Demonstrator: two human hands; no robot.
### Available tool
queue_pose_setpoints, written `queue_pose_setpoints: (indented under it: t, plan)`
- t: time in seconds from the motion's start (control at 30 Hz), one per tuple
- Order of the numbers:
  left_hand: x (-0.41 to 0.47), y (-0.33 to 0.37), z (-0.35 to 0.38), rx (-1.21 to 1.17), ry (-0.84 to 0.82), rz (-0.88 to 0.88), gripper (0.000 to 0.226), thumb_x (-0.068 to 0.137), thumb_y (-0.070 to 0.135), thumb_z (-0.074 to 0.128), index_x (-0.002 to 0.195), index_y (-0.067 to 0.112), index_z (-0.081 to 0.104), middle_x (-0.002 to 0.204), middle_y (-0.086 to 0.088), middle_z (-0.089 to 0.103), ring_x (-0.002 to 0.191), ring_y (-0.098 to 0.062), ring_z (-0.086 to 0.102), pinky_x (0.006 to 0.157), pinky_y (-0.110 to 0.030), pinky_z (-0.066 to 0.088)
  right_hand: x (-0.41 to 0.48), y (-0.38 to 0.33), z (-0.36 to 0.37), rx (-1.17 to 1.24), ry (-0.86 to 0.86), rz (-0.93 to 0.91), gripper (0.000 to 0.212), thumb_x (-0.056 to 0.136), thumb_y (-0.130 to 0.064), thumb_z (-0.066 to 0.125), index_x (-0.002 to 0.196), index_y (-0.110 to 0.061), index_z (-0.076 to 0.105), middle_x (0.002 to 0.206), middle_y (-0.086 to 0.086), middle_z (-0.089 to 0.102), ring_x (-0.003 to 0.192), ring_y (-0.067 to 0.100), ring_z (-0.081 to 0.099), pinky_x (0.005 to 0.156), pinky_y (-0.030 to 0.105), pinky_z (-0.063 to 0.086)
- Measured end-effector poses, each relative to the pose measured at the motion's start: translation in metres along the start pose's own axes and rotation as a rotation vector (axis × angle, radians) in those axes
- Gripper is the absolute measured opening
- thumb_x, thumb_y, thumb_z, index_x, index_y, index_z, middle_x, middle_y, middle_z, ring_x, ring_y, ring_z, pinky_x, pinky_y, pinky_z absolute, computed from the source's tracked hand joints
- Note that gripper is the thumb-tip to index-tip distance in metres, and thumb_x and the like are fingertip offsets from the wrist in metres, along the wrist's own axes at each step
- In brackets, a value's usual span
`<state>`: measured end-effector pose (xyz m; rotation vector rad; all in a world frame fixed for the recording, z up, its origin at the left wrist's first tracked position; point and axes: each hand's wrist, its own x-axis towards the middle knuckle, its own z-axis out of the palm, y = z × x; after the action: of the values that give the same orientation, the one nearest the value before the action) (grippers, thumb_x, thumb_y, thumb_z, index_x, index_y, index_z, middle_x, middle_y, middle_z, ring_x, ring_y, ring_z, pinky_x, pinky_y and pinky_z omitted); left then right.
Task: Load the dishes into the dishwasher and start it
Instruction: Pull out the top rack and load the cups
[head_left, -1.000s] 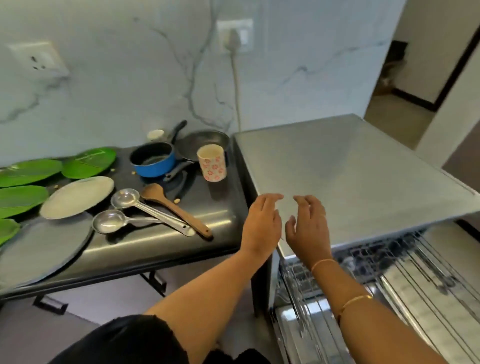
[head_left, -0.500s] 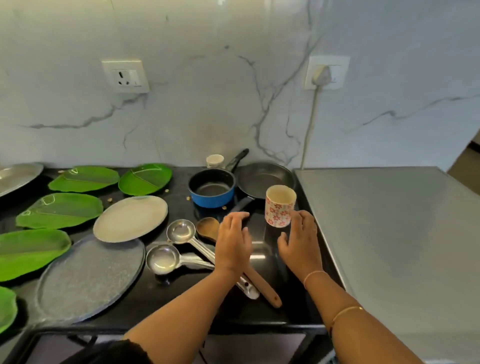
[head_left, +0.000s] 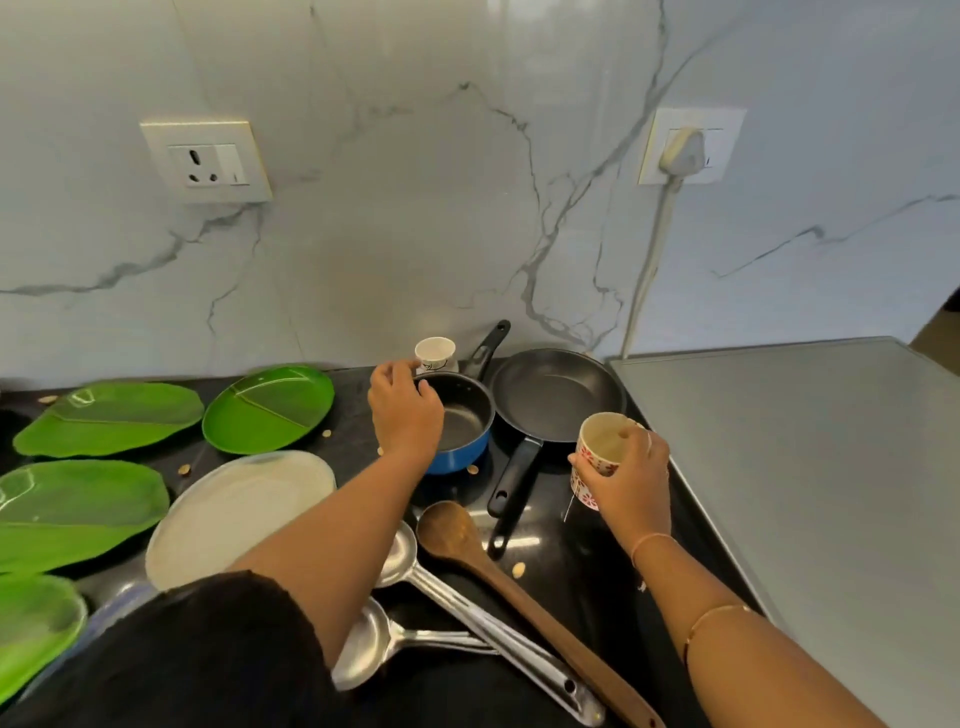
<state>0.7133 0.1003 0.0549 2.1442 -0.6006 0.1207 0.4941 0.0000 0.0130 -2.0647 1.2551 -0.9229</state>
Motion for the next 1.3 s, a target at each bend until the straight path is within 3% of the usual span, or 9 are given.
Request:
queue_pose_setpoints:
  t: [0.17,0.33,0.53,0.63,0.8,0.97,1.07,1.17,1.3]
  plan:
    - [0.055,-0.003,0.025,0.121,-0.193,-0.203,0.041,0.093,0.02,0.047,0.133,0.022,0.042,0.141,-0.02,0.027,0.127,-0.038,0.031,0.104,-0.046,0.034,-0.001,0.007,0.001,-0.042,0.055,-0.044,0.074,0.07,-0.049,0.075,0.126,-0.021,0.036,0.126,0.004,0.04,0.106,0.023,0.051,0.075,0.028,0.052]
    - [0.092,-0.006,0.055,0.318,-0.442,-0.182,0.049,0.093,0.029,0.044,0.14,0.031,0.032,0.135,-0.024,0.038,0.125,-0.04,0.034,0.105,-0.049,0.032,-0.002,0.009,0.004,-0.071,0.066,-0.03,0.075,0.07,-0.048,0.074,0.127,-0.019,0.036,0.126,0.004,0.04,0.106,0.02,0.05,0.072,0.027,0.052]
    - [0.119,-0.006,0.085,0.442,-0.587,-0.259,0.059,0.09,0.048,0.046,0.136,0.011,0.039,0.138,-0.021,0.042,0.131,-0.041,0.033,0.112,-0.053,0.015,0.002,0.014,0.006,-0.111,0.046,-0.036,0.075,0.069,-0.052,0.073,0.126,-0.018,0.038,0.125,0.003,0.04,0.107,0.019,0.049,0.072,0.025,0.053]
    - [0.126,-0.005,0.091,0.408,-0.546,-0.284,0.059,0.091,0.044,0.047,0.136,0.006,0.042,0.14,-0.019,0.042,0.131,-0.038,0.036,0.113,-0.05,0.022,0.003,0.014,0.006,-0.11,0.043,-0.045,0.075,0.068,-0.056,0.071,0.125,-0.02,0.038,0.124,0.001,0.041,0.107,0.018,0.049,0.071,0.027,0.056]
    - [0.112,0.003,0.082,0.272,-0.263,-0.078,0.046,0.092,0.036,0.048,0.117,-0.003,0.053,0.119,-0.025,0.055,0.108,-0.043,0.053,0.094,-0.047,0.043,0.004,0.012,0.004,-0.042,0.008,-0.034,0.074,0.069,-0.051,0.074,0.126,-0.022,0.037,0.124,-0.001,0.04,0.107,0.015,0.048,0.077,0.023,0.052]
    - [0.089,0.037,0.047,0.042,-0.068,-0.03,0.047,0.09,0.039,0.053,0.115,-0.001,0.05,0.122,-0.022,0.047,0.105,-0.037,0.051,0.083,-0.041,0.043,0.006,0.003,-0.001,0.146,-0.046,0.025,0.076,0.068,-0.047,0.078,0.127,-0.032,0.033,0.121,-0.008,0.046,0.105,0.009,0.051,0.085,0.025,0.051]
    - [0.06,0.05,0.029,-0.123,-0.044,0.008,0.057,0.084,0.052,0.058,0.113,0.004,0.052,0.119,-0.016,0.05,0.1,-0.029,0.054,0.079,-0.036,0.045,0.001,0.002,-0.01,0.167,-0.059,0.045,0.086,0.066,-0.048,0.08,0.132,-0.031,0.027,0.123,-0.007,0.047,0.107,0.012,0.051,0.089,0.032,0.051]
    - [0.025,0.056,0.019,-0.253,-0.095,0.087,0.052,0.083,0.054,0.059,0.106,0.008,0.053,0.11,-0.009,0.051,0.091,-0.022,0.055,0.075,-0.032,0.049,-0.009,0.004,-0.018,0.221,-0.021,0.051,0.093,0.063,-0.049,0.081,0.135,-0.031,0.025,0.126,-0.004,0.048,0.111,0.015,0.052,0.093,0.034,0.05]
    - [-0.039,0.08,0.013,-0.526,-0.2,0.084,0.041,0.085,0.039,0.065,0.106,0.014,0.041,0.12,-0.01,0.042,0.092,-0.013,0.05,0.08,-0.021,0.05,-0.034,0.009,-0.047,0.395,0.071,0.098,0.093,0.065,-0.04,0.082,0.136,-0.028,0.023,0.119,-0.006,0.052,0.104,0.009,0.055,0.084,0.015,0.048]
